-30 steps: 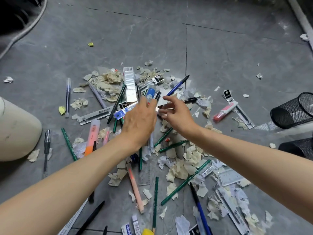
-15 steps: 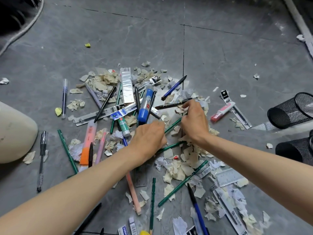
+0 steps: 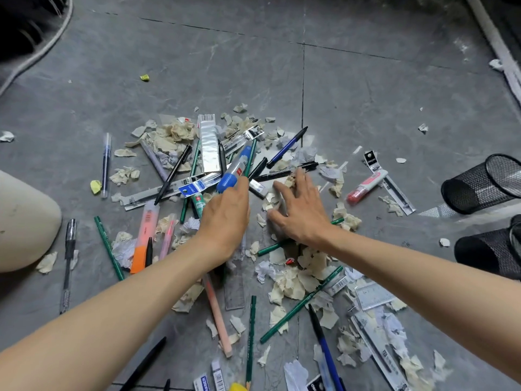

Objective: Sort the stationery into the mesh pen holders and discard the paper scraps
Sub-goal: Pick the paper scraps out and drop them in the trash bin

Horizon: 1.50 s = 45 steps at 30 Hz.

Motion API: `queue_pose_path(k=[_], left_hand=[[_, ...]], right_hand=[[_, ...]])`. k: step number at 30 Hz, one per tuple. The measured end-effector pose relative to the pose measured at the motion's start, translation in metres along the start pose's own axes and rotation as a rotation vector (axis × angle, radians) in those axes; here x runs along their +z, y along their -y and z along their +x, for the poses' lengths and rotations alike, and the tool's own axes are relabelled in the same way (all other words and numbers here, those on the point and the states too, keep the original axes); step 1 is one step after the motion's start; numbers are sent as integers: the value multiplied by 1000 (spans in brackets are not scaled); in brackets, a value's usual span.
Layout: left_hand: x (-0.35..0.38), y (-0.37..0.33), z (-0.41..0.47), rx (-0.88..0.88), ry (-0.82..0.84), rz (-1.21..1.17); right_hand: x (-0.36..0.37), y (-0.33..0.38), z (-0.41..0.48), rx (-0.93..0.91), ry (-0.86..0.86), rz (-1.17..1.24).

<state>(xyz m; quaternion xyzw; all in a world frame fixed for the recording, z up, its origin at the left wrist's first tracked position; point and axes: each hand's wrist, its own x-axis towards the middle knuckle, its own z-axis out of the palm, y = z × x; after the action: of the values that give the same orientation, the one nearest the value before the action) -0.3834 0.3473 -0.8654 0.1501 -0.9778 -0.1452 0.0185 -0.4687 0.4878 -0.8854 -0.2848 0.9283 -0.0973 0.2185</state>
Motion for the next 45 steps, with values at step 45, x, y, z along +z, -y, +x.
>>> queue_pose_path(k=[45], left_hand=[[20,-12,35,334,-50,60]], right_hand=[[-22,-32,14,-41,-79,115]])
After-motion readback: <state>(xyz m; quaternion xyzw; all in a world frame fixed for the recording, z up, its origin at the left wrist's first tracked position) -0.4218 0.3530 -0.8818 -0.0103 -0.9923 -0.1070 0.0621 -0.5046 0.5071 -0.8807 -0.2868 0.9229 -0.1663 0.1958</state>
